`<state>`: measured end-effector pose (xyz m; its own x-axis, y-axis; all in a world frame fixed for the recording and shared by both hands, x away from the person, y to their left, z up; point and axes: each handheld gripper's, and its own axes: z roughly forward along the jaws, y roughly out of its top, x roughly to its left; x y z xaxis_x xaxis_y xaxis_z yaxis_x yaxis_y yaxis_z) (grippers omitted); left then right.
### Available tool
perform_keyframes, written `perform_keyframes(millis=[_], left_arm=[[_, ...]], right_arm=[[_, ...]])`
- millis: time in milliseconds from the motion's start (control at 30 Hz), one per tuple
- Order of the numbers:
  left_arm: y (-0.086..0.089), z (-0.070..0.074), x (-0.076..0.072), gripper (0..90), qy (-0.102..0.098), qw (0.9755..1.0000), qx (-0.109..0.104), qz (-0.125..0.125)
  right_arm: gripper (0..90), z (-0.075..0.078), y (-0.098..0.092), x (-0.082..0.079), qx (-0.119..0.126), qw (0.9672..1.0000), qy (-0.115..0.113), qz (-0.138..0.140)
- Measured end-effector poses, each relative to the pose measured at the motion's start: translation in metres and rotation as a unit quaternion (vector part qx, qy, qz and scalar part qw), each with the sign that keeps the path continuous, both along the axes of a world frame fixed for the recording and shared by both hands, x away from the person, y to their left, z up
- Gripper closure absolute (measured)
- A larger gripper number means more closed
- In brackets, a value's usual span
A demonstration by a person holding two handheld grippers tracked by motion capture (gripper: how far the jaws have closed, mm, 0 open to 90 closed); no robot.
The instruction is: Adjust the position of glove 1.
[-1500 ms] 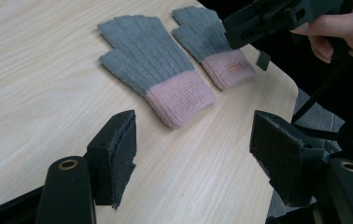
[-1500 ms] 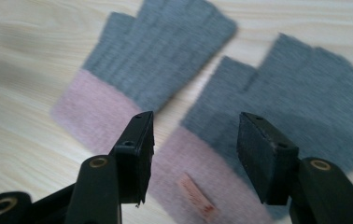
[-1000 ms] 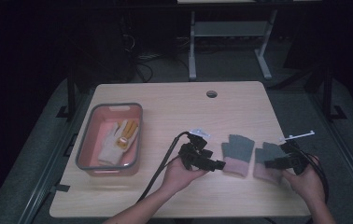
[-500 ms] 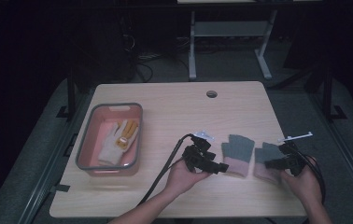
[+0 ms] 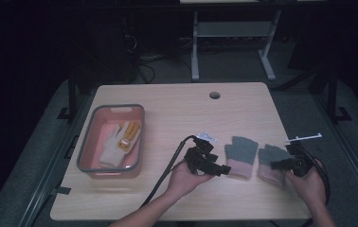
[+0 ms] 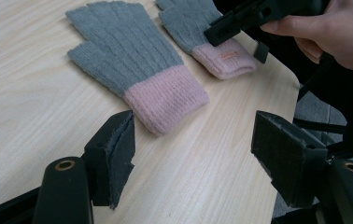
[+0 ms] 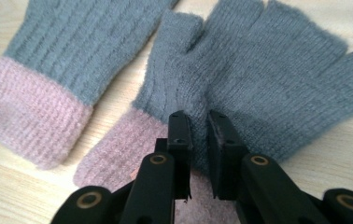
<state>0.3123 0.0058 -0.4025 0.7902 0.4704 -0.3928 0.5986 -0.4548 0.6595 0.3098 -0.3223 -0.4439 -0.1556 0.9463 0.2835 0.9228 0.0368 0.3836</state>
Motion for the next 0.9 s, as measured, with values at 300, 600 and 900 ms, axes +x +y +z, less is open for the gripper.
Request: perform_keyframes(millis=[300, 600, 900], left_arm=[[0.0, 0.0, 0.001, 30.5, -0.001, 1.0, 0.003, 0.002], [0.002, 0.001, 0.001, 30.5, -0.002, 1.0, 0.001, 0.005], [0.006, 0.002, 0.003, 30.3, -0.004, 0.9999, 0.001, 0.01]], right_arm=[[85.1, 0.014, 0.006, -0.004, -0.001, 0.9999, -0.01, 0.01], [85.1, 0.037, 0.024, -0.001, 0.012, 0.999, -0.03, 0.03], [85.1, 0.045, 0.052, 0.01, 0.016, 0.9982, -0.031, 0.048]])
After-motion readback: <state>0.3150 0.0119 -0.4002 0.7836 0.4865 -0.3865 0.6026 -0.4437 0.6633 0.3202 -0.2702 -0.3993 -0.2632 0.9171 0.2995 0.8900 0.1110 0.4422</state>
